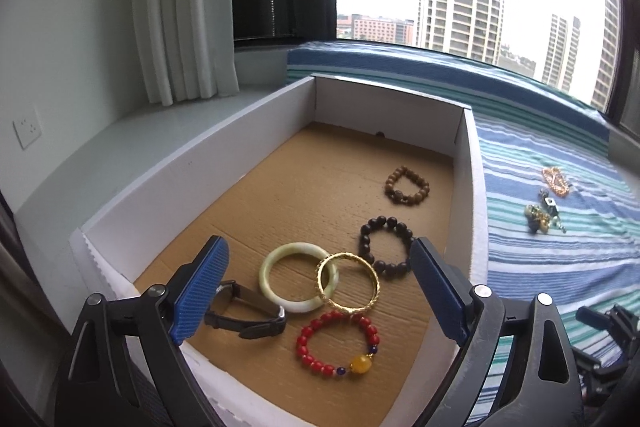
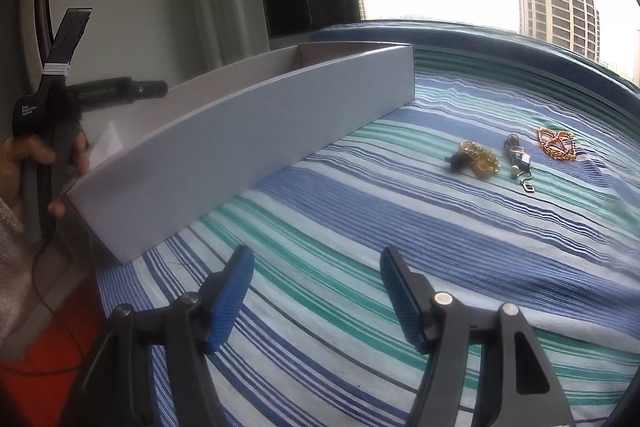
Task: Organize jewelry
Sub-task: 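Move both open tools back over the remaining jewelry pile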
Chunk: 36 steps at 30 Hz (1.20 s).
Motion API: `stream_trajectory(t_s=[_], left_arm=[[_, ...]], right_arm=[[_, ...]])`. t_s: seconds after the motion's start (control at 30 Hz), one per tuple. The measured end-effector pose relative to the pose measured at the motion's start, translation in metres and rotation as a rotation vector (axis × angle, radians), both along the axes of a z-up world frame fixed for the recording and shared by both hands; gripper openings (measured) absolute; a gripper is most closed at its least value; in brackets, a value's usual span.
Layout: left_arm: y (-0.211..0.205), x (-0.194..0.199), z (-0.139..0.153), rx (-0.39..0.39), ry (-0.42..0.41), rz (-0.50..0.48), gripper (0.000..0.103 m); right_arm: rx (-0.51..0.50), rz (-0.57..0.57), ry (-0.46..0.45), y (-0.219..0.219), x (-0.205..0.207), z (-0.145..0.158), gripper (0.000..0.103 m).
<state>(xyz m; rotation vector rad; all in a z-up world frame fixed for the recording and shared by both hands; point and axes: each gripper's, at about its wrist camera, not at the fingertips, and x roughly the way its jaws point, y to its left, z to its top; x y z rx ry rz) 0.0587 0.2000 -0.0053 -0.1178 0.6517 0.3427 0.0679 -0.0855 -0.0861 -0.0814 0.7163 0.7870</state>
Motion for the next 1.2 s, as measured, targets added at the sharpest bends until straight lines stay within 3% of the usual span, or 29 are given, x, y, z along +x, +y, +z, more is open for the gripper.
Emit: stream_trajectory(t_s=[0.17,0.2,0.23,0.27,0.43,0.57,0.83,0.97,1.2], left_arm=[[-0.029,-0.028,0.026,0.066,-0.082,-0.006,0.101],[-0.037,-0.032,0.028,0.063,-0.086,-0.030,0.102],[-0.046,-0.036,0.030,0.050,-0.086,-0.063,0.102],[-0.055,-0.039,0.030,0.031,-0.082,-0.102,0.102],[-0.102,-0.042,0.022,-0.083,-0.028,-0.302,0.102],[-0.135,-0.034,0.000,-0.168,0.059,-0.413,0.102],[-0.174,-0.023,-0.037,-0.174,0.189,-0.446,0.102],[-0.185,-0.023,-0.045,-0.155,0.226,-0.459,0.102],[-0.198,-0.016,-0.048,-0.148,0.269,-0.457,0.102]], right_arm=[[0.001,-0.006,0.003,-0.010,-0.019,0.019,0.068],[0.000,-0.004,-0.004,-0.014,-0.025,0.025,0.073],[0.001,-0.007,-0.008,-0.018,-0.031,0.030,0.082],[0.005,-0.018,-0.009,-0.022,-0.036,0.034,0.086],[0.013,-0.137,-0.024,-0.050,-0.053,0.043,0.087],[-0.054,-0.225,-0.057,-0.067,-0.064,0.040,0.087],[-0.165,-0.351,-0.048,-0.098,-0.077,0.028,0.088],[-0.161,-0.379,-0.002,-0.107,-0.075,0.022,0.088],[-0.165,-0.396,0.000,-0.113,-0.069,0.027,0.088]])
